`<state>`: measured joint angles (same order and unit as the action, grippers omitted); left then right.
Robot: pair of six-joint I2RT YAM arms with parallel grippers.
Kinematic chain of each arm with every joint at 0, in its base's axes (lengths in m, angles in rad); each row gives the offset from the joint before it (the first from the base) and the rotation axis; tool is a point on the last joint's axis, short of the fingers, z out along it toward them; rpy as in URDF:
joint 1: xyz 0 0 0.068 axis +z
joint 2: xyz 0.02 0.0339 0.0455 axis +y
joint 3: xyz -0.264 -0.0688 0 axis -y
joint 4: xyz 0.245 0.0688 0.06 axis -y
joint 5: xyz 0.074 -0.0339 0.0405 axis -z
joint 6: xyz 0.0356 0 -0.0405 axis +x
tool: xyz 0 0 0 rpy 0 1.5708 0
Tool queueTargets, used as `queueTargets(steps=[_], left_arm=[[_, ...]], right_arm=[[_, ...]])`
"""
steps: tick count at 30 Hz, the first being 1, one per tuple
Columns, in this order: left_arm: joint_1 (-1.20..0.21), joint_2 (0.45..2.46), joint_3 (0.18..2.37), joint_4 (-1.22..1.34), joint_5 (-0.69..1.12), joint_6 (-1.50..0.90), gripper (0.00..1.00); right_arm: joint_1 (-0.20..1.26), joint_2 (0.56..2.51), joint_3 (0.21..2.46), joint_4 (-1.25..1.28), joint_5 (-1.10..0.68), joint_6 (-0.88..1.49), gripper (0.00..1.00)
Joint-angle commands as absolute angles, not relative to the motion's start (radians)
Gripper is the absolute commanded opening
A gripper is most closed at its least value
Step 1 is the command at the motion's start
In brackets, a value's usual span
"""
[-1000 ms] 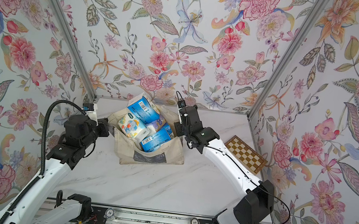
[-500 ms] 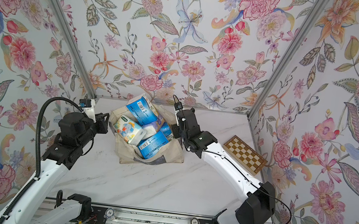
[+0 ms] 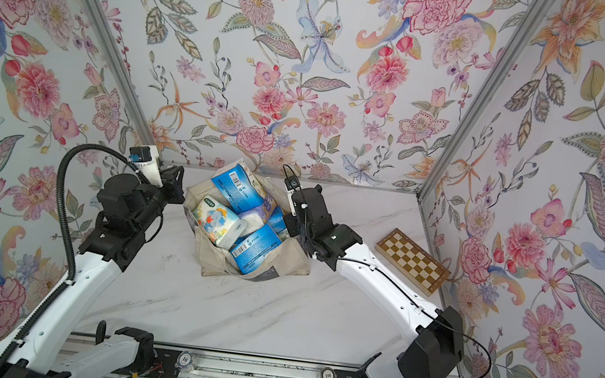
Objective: Put tissues into the canvas bag
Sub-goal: Adjust the canvas bag at the center of the board, then adjust the pack of facial tissues in the canvas bag.
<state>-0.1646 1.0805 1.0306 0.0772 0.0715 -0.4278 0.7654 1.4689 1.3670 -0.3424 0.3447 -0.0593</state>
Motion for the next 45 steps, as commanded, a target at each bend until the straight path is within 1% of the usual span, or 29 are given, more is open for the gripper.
queueTargets(steps=[1,5,9,11,18,21,29,35,40,45], left_arm=[[-0.187,1.173,1.103,0.21,0.077,-0.434,0.16],[-0.23,1.296,1.186,0.262,0.1,-0.412,0.16],[-0.276,1.385,1.267,0.25,0.111,-0.382,0.15],[-0.294,1.423,1.305,0.214,0.106,-0.355,0.15],[-0.379,1.554,1.51,-0.048,0.161,-0.236,0.14],[-0.409,1.606,1.552,-0.119,0.187,-0.21,0.14],[-0.417,1.625,1.499,-0.121,0.276,-0.282,0.13],[-0.453,1.628,1.479,-0.136,0.323,-0.332,0.12],[-0.479,1.613,1.463,-0.254,0.257,-0.322,0.1],[-0.492,1.607,1.422,-0.397,0.189,-0.29,0.02]], right_arm=[[0.767,1.446,1.425,-0.248,0.333,-0.059,0.0],[0.766,1.459,1.44,-0.267,0.325,-0.058,0.0],[0.76,1.467,1.449,-0.283,0.311,-0.055,0.0],[0.753,1.47,1.454,-0.286,0.296,-0.051,0.0],[0.704,1.479,1.476,-0.292,0.202,0.01,0.0],[0.684,1.487,1.49,-0.291,0.149,0.043,0.0],[0.68,1.493,1.504,-0.288,0.126,0.052,0.0],[0.675,1.492,1.506,-0.288,0.123,0.052,0.0],[0.667,1.495,1.519,-0.289,0.115,0.049,0.0],[0.658,1.499,1.529,-0.29,0.104,0.049,0.0]])
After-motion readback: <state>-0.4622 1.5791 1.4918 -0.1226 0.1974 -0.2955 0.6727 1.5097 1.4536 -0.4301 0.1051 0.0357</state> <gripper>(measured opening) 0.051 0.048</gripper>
